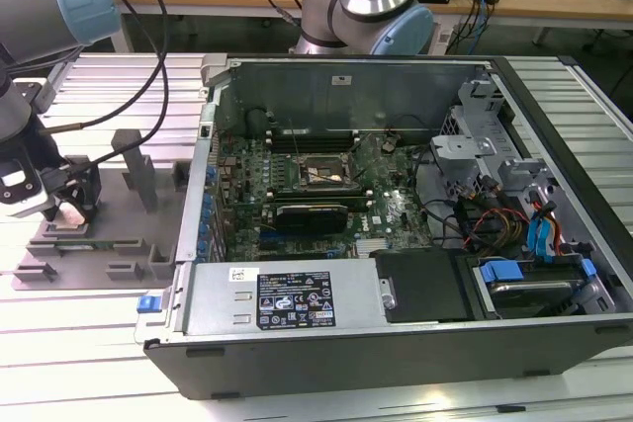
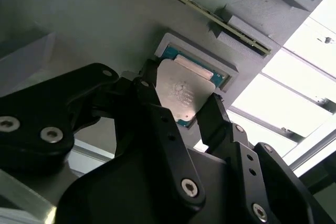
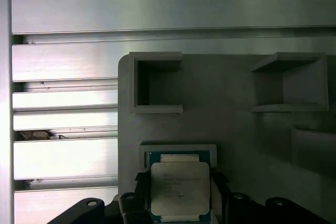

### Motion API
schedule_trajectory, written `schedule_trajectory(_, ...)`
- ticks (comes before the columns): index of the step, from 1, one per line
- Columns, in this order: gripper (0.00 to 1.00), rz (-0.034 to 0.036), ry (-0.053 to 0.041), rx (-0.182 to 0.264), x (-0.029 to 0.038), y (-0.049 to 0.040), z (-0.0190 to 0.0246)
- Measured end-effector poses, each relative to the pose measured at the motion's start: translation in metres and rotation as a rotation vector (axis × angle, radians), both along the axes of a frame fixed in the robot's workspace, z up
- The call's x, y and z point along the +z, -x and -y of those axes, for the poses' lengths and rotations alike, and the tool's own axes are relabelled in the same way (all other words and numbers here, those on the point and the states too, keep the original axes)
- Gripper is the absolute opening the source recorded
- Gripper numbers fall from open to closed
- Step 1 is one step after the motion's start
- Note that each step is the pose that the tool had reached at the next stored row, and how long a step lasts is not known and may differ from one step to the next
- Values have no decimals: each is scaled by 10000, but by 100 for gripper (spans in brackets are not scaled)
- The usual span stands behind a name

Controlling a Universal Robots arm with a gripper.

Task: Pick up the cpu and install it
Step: 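Pick up the cpu and move it towards the insertion slot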

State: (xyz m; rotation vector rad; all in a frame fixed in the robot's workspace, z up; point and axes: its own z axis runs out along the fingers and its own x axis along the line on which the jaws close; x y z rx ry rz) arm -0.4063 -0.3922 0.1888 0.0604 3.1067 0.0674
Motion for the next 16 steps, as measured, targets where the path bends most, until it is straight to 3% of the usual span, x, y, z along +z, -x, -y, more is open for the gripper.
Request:
schedule_trajectory(10, 54, 6, -1, 258, 5, -1, -1)
schedule_trajectory(16, 54, 1, 58, 259, 167, 0, 0)
